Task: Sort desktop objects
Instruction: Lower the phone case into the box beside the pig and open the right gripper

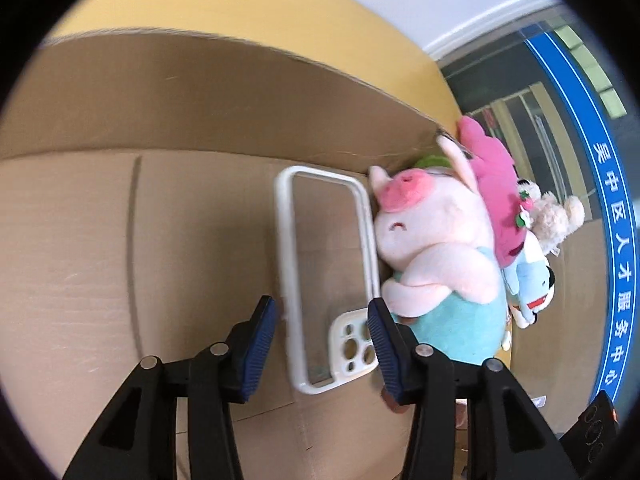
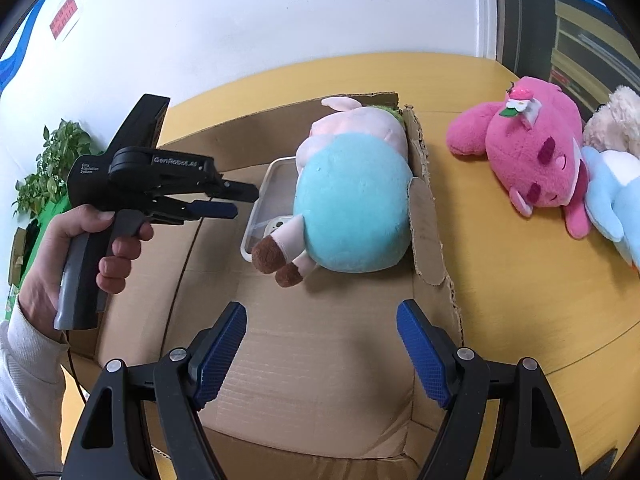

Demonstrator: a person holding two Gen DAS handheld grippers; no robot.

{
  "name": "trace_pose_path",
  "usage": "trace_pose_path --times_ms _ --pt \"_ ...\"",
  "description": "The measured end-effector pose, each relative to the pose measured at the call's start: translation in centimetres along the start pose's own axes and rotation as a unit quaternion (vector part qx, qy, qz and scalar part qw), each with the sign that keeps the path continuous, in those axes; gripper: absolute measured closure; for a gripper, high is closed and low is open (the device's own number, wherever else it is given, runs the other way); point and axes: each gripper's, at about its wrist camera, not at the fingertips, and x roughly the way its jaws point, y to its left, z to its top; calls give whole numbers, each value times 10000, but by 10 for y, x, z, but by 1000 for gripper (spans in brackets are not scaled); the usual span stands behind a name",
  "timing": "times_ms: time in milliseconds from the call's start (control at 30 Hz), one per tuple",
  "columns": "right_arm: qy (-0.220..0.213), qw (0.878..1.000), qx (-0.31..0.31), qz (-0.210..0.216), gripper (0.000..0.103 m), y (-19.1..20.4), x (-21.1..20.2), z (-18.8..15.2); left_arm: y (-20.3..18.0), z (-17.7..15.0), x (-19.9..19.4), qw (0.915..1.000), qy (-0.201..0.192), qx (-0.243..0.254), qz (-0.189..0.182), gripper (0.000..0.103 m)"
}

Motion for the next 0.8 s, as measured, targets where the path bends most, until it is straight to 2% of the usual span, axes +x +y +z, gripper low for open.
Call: trace_pose_path --times_ms 100,367,467,533,600,667,700,733,800 --pt "-32 10000 -54 -18 26 3 0 1 -19 2 12 10000 -8 66 28 56" --pt "-77 9999 -60 143 26 10 -8 -5 -39 -3 19 9999 47 100 89 56" --pt "-145 9996 -131 183 26 19 -17 -7 -46 -14 -3 9995 -180 173 187 56" --pt "-196 9995 -232 128 25 27 -26 -11 -54 -26 -29 9974 -530 338 355 56" --pt "-292 9991 -307 69 20 33 -36 -15 -66 -45 -64 9909 -1005 660 605 53" --pt "-462 9983 -360 -51 15 41 -50 -21 -82 -80 -114 9757 -1631 1049 1021 45" --pt "-561 9976 -398 -99 12 45 -57 -24 -86 -91 -128 9705 -1811 1125 1129 35" --pt "-691 9964 -453 -165 11 51 -67 -29 -92 -113 -153 9610 -2128 1249 1245 26" --pt "-867 9945 -539 -249 8 59 -79 -36 -101 -152 -193 9425 -2650 1438 1441 22"
